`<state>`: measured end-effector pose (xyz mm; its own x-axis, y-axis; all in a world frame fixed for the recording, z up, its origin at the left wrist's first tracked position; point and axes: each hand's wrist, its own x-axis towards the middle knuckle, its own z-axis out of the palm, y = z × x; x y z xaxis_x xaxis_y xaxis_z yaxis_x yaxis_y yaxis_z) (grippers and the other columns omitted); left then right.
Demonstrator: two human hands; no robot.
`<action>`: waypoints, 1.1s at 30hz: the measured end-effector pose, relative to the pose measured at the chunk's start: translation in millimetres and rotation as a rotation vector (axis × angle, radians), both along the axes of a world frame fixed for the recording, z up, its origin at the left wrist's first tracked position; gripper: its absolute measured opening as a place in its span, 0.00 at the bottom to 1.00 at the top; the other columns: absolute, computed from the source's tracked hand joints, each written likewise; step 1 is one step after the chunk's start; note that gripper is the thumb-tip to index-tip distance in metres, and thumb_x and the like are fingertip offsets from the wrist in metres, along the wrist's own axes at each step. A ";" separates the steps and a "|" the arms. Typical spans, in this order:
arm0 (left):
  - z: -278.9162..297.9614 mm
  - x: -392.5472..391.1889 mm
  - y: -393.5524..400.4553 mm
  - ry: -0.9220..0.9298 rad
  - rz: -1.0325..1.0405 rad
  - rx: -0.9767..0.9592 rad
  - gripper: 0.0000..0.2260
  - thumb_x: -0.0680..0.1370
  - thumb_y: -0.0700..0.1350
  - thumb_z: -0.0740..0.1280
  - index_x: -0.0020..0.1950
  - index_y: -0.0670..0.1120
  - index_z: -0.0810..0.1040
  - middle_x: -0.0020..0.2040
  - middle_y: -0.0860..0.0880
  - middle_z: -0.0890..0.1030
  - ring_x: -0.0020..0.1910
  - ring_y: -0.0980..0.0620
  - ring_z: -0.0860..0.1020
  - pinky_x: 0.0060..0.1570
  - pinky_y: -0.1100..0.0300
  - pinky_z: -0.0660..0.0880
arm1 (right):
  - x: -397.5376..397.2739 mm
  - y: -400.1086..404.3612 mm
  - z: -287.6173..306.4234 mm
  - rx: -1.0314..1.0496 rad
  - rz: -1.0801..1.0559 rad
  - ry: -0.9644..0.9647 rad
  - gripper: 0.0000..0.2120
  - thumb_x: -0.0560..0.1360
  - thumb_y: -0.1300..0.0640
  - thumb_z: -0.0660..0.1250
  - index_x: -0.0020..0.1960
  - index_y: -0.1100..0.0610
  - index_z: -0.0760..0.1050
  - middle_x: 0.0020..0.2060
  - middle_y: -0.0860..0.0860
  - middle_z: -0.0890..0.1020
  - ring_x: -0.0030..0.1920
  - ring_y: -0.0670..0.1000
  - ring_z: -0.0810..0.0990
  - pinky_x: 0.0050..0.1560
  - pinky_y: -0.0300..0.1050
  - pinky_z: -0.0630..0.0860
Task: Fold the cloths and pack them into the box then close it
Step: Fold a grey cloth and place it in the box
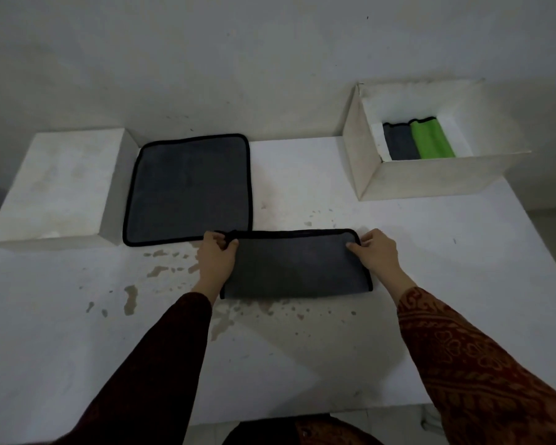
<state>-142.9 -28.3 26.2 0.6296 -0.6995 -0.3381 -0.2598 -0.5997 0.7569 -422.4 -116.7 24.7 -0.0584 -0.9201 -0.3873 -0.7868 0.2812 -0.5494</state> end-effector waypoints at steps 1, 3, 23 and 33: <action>0.0 -1.0 2.0 0.015 0.002 0.012 0.16 0.77 0.45 0.66 0.60 0.39 0.69 0.54 0.42 0.77 0.49 0.47 0.74 0.46 0.58 0.69 | -0.1 4.0 1.0 0.059 0.032 0.030 0.15 0.71 0.49 0.70 0.42 0.59 0.71 0.40 0.54 0.77 0.42 0.54 0.75 0.36 0.41 0.67; -2.2 -2.5 7.1 0.048 0.007 0.032 0.16 0.77 0.45 0.65 0.62 0.40 0.68 0.57 0.40 0.77 0.48 0.47 0.74 0.45 0.58 0.69 | 0.2 11.5 -1.6 0.155 0.095 0.076 0.13 0.71 0.49 0.70 0.40 0.58 0.71 0.40 0.57 0.77 0.37 0.52 0.73 0.27 0.40 0.62; -16.4 -11.8 41.8 0.129 -0.039 0.028 0.05 0.76 0.38 0.63 0.50 0.45 0.71 0.42 0.43 0.79 0.42 0.45 0.78 0.37 0.58 0.73 | 6.5 26.8 19.8 0.048 -0.003 -0.242 0.13 0.74 0.57 0.63 0.57 0.59 0.74 0.54 0.60 0.80 0.50 0.58 0.78 0.41 0.43 0.72; -13.0 -19.0 41.7 0.194 0.004 -0.047 0.14 0.79 0.48 0.60 0.42 0.38 0.76 0.36 0.45 0.76 0.36 0.49 0.74 0.36 0.58 0.71 | 143.2 96.1 24.1 0.092 0.458 -0.366 0.19 0.77 0.62 0.60 0.68 0.58 0.67 0.60 0.57 0.77 0.58 0.56 0.76 0.52 0.40 0.71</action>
